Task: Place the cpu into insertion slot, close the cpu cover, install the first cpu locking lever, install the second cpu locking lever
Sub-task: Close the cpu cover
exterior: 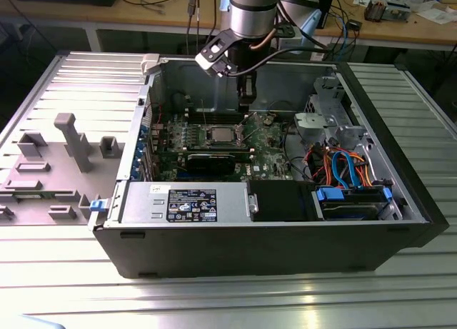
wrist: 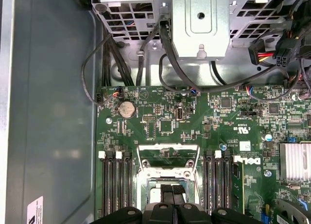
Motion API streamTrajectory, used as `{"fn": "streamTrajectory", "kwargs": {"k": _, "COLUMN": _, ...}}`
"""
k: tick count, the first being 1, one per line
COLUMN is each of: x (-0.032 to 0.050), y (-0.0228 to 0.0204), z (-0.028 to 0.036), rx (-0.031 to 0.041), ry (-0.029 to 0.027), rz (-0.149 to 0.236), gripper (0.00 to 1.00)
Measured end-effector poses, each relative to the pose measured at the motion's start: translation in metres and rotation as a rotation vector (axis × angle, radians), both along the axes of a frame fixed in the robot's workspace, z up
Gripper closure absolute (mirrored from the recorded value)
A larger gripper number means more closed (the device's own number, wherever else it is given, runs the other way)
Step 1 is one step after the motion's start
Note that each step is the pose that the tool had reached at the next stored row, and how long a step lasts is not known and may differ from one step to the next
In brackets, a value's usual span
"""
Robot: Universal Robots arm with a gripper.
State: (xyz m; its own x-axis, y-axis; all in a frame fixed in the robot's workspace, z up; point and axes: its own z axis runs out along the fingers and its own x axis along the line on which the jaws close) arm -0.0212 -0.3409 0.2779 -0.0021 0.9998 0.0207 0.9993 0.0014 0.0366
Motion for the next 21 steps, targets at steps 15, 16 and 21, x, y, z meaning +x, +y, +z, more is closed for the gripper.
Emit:
{"fn": "streamTrajectory", "kwargs": {"k": 15, "x": 0.0140, "y": 0.0011, "z": 0.0011, "rx": -0.0006, "ry": 0.0000, "rz": 0.004, "gripper": 0.89}}
{"fn": "streamTrajectory", "kwargs": {"k": 16, "x": 0.0144, "y": 0.0012, "z": 0.0011, "rx": -0.0006, "ry": 0.0000, "rz": 0.004, "gripper": 0.89}}
{"fn": "streamTrajectory", "kwargs": {"k": 21, "x": 0.0153, "y": 0.0014, "z": 0.0011, "rx": -0.0006, "ry": 0.0000, "rz": 0.004, "gripper": 0.89}}
